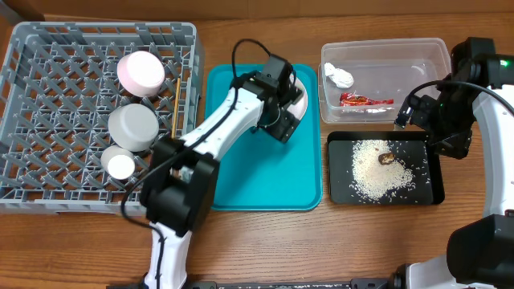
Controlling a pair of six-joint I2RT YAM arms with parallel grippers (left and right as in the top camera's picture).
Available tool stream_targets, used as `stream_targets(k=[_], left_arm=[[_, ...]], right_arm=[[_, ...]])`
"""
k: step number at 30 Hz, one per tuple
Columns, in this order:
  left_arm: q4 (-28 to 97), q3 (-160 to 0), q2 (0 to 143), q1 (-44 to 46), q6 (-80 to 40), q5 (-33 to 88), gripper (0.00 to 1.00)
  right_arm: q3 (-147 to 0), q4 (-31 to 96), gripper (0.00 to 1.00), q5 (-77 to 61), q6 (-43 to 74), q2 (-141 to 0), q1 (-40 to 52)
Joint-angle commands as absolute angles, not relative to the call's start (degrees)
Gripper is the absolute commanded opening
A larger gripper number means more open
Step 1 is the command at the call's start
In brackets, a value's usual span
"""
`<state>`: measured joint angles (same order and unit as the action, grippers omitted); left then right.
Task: Sort waste into correct bins and load items into the dishwasher
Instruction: 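Grasp the edge of the white plate with the left gripper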
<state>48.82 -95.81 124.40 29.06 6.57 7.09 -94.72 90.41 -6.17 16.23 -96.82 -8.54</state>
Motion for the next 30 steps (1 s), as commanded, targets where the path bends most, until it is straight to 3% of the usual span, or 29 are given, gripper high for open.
stream_targets(k=[1,4,7,9,23,30], left_arm=[[51.64,-95.33,126.78,28.99,7.68,5.96,0.75],[55.46,-95.33,127.44,28.99,7.68,5.96,0.66],[57.21,-95.33,127.44,29.08,6.96,6.0,0.47],[57.32,-95.33,127.44,29.08,6.13,6.0,0.39],[57.01,-95.85,127.39,29.28,5.74,5.98,0.05],[59.64,-99.55,127.31,29.28,4.19,5.96,0.04]], right_arm=[[-95.96,90.13,1.0,-6.5,16.08,-95.15,-8.71],[-95.96,90.11,1.0,-6.5,16.08,-95.15,-8.71],[-95.96,90.11,1.0,-6.5,16.08,-95.15,-8.71],[-95.96,90.13,1.0,-6.5,16.08,-95.15,-8.71],[-95.96,90.15,1.0,-6.5,16.08,-95.15,-8.71],[-95.96,90.17,1.0,-6.5,16.08,-95.15,-8.71]])
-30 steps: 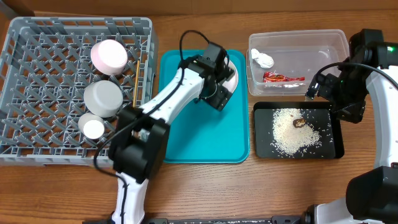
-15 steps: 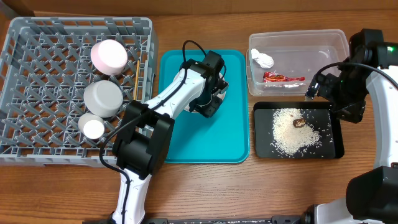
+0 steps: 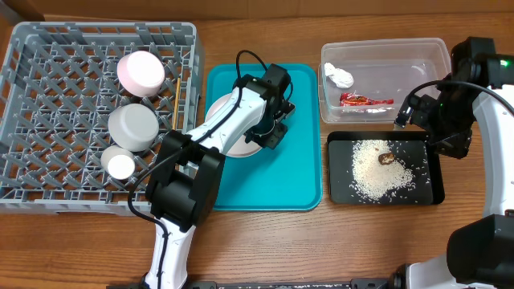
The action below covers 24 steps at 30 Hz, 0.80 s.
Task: Sort waste into correct bins and load items into the dishwasher
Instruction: 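Grasp the edge of the white plate with the left gripper, then stand the white plate upright in the rack and release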
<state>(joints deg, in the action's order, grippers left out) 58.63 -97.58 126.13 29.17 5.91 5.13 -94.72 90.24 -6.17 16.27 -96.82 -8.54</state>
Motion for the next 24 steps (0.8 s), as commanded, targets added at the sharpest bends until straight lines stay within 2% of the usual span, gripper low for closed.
stream_targets(k=[1,12,18,24], left_arm=[[60.62,-100.82,127.2,29.28,3.97,5.98,0.04],[68.05,-117.67,121.34,28.67,1.87,5.69,0.04],[70.76,-123.48,116.68,25.39,0.99,6.31,0.04],[70.96,-123.96,112.07,18.11,1.3,16.47,0.04]], right_arm=[[-95.96,90.19,1.0,-6.5,16.08,-95.15,-8.71],[-95.96,90.41,1.0,-6.5,16.08,-95.15,-8.71],[-95.96,90.41,1.0,-6.48,16.08,-95.15,-8.71],[-95.96,90.41,1.0,-6.48,16.08,-95.15,-8.71]])
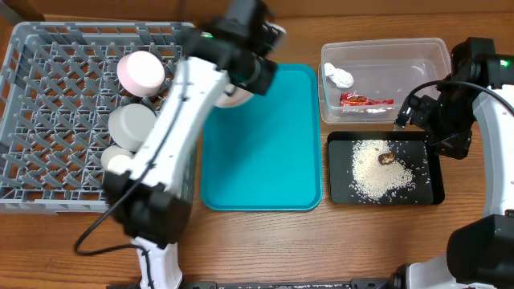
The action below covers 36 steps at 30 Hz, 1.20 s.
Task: Sort waste into correct bins and load items into the dishwasher
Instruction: 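Stand the white plate upright in the rack and release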
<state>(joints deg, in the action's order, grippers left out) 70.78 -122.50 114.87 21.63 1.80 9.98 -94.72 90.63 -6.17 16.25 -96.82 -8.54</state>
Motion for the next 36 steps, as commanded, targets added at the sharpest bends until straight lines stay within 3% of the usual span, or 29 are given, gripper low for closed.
stream_targets(k=[1,12,19,32,33,34,35,36], left_arm=[[71.05,-123.96,111.66,16.43,1.3,18.94,0.04],[73.08,-123.79,114.1,-0.03,6.04,47.46,0.04],[74.63,-123.72,117.43,-5.45,7.79,53.65,0.04],[77.45,-123.55,124.46,-10.26,8.21,53.54,0.04],[77.65,-123.52,124.53,-10.61,8.21,53.39,0.07],[77.8,-123.52,124.57,-11.03,8.21,52.95,0.19],[77.82,-123.52,124.57,-11.4,8.16,52.53,0.42],[78.0,-123.55,124.55,-11.86,8.16,52.53,0.58]], right_arm=[[-95.96,90.39,1.0,-6.48,16.08,-95.15,-8.71],[-95.96,90.63,1.0,-6.48,16.08,-95.15,-8.71],[-95.96,91.05,1.0,-6.48,16.08,-95.15,-8.71],[-95.96,91.0,1.0,-6.48,16.08,-95.15,-8.71],[-95.96,91.02,1.0,-6.48,16.1,-95.15,-8.71],[-95.96,91.02,1.0,-6.48,16.1,-95.15,-8.71],[-95.96,91.0,1.0,-6.48,16.1,-95.15,-8.71],[-95.96,91.0,1.0,-6.48,16.08,-95.15,-8.71]])
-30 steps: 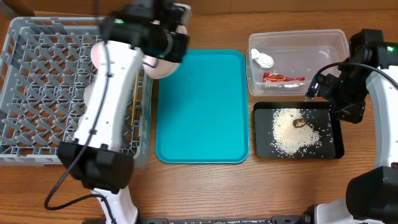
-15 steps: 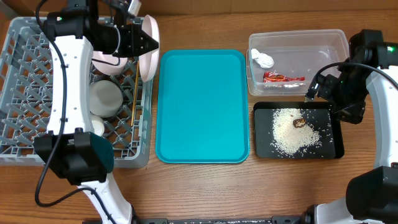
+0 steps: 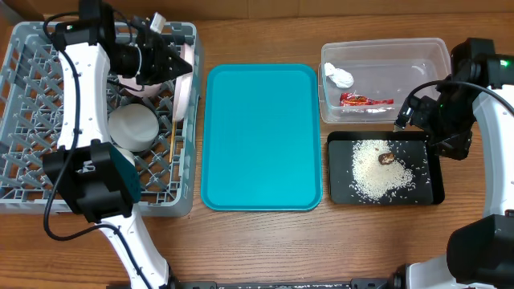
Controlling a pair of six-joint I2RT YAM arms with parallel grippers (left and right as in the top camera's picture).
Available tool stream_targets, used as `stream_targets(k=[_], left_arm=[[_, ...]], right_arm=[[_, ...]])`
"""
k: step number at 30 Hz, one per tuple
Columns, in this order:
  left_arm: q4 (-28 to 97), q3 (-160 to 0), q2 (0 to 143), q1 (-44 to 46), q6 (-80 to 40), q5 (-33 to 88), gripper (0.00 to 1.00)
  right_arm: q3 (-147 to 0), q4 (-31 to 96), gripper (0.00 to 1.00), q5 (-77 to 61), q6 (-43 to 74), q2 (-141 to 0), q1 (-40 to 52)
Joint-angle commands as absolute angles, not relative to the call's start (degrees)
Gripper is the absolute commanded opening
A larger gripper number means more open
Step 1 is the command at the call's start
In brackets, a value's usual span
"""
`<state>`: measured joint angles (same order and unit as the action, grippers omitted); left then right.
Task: Sort waste into correct bins and load items into the dishwasher
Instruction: 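Stand the white plate upright in the rack and release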
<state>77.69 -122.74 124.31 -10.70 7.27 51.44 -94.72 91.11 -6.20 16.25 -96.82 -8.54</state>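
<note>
My left gripper [image 3: 170,61] reaches over the grey dish rack [image 3: 48,96] and is shut on a pale pink plate [image 3: 186,87]. The plate stands on edge at the rack's right side. Partly hidden under the arm is a pink cup [image 3: 135,83]. A grey bowl [image 3: 132,127] sits in the rack below it, with a chopstick [image 3: 175,120] to its right. The teal tray [image 3: 261,136] is bare. My right gripper [image 3: 408,116] hovers at the black tray's [image 3: 341,193] upper right corner; its jaws are not discernible.
A clear bin [image 3: 418,52] at the back right holds a white tissue [image 3: 339,76] and a red wrapper [image 3: 365,100]. The black tray carries scattered rice [image 3: 373,172] and a brown scrap [image 3: 386,158]. The left arm's base [image 3: 92,181] covers the rack's front.
My left arm has swung further left, from the rack's right edge to over the rack. The plate it carried now stands on edge in the rack's right column. The right arm has not moved.
My left gripper was on the plate at the teal tray's upper right. A second later plate and gripper were nearer the tray's middle. Then the plate was lifted at the tray's back left, leaving the tray bare. Now it stands in the rack.
</note>
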Motion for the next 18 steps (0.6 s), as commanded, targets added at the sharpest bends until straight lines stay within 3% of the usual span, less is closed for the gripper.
stream_targets(k=[1,5,7,13,18], left_arm=[[78.3,-123.55,124.55,-12.25,8.03,52.56,0.64],[80.14,-123.55,124.46,-13.91,5.74,52.53,0.84],[81.34,-123.55,124.01,-14.85,5.76,51.96,1.0],[83.61,-123.57,120.4,-16.49,4.67,43.68,1.0],[84.27,-123.57,115.57,-14.37,-0.08,28.91,1.0]], right_arm=[[-95.96,91.0,1.0,-6.48,16.1,-95.15,-8.71],[-95.96,90.78,1.0,-6.48,16.08,-95.15,-8.71],[-95.96,90.74,1.0,-6.48,16.08,-95.15,-8.71],[-95.96,88.51,1.0,-7.27,16.32,-95.15,-8.67],[-95.96,82.72,1.0,-18.11,12.47,-95.15,-6.39]])
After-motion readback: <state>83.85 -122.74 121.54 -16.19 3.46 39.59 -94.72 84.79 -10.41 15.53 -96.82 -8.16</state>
